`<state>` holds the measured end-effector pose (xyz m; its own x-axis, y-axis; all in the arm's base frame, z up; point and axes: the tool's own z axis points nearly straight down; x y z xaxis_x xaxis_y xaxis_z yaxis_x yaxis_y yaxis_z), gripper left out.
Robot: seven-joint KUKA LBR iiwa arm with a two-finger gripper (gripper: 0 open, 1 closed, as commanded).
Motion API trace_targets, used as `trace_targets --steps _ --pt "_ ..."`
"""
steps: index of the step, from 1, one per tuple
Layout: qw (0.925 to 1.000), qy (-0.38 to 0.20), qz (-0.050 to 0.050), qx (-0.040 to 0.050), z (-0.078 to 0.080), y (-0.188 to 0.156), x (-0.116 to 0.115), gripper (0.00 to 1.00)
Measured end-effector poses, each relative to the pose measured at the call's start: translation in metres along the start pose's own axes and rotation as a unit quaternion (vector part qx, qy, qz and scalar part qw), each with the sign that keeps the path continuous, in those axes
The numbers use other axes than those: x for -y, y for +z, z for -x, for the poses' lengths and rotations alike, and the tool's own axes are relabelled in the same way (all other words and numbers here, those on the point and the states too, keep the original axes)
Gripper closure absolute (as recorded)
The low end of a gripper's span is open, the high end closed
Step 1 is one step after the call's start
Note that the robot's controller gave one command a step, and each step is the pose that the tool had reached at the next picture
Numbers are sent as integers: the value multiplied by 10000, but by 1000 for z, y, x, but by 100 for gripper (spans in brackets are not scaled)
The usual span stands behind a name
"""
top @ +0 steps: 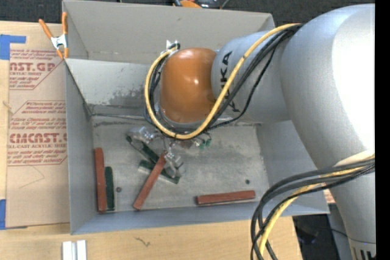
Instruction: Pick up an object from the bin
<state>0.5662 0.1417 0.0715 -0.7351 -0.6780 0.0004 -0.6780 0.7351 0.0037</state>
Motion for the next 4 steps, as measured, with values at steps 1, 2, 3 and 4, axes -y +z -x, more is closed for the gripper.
trace_targets --steps 1,2,3,4 --pt "10000 14 -22 43 3 -8 2 100" --pt "9995 -323 -41 52 -2 -136 -12 100" --pt "9995 -321 -19 22 -4 -132 -12 0" --pt "9951 985 -11 27 14 4 -39 0"
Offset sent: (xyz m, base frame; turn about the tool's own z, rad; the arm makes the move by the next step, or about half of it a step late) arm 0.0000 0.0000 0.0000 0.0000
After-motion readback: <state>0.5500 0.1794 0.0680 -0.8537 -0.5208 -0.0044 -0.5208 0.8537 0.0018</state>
